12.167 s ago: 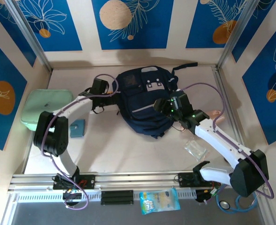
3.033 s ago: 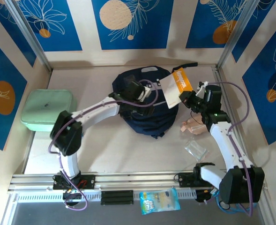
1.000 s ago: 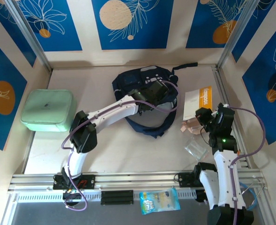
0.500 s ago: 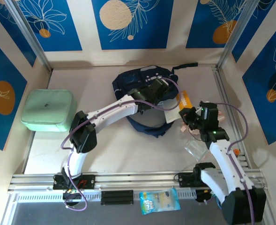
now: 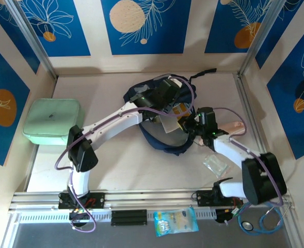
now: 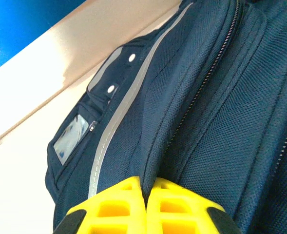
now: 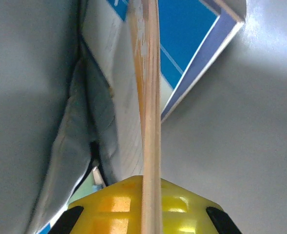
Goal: Pack the student bag
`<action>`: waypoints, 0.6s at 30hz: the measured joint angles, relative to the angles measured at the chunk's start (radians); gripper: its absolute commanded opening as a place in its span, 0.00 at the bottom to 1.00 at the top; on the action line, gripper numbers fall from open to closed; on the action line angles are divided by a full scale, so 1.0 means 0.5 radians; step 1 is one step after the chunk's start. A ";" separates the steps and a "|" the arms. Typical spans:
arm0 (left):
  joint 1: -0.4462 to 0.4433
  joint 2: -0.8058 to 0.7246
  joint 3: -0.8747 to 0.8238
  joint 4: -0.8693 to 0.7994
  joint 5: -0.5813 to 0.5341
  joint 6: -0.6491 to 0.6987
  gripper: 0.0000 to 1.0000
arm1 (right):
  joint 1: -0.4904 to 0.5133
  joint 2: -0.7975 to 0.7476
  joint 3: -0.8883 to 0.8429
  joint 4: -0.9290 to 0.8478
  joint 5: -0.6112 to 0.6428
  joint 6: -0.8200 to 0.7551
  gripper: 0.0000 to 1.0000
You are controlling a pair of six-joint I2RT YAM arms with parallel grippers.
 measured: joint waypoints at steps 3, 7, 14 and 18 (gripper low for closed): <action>0.000 -0.016 -0.001 -0.002 0.023 -0.018 0.00 | 0.025 0.214 0.050 0.131 0.052 0.042 0.03; 0.000 -0.025 -0.018 -0.002 0.031 -0.035 0.00 | 0.040 0.494 0.162 0.278 0.084 0.089 0.07; 0.000 -0.029 -0.020 -0.003 0.034 -0.059 0.00 | 0.054 0.826 0.481 0.331 -0.010 0.116 0.23; 0.002 -0.031 -0.021 -0.002 0.034 -0.081 0.00 | 0.060 0.872 0.584 0.280 -0.098 0.127 0.46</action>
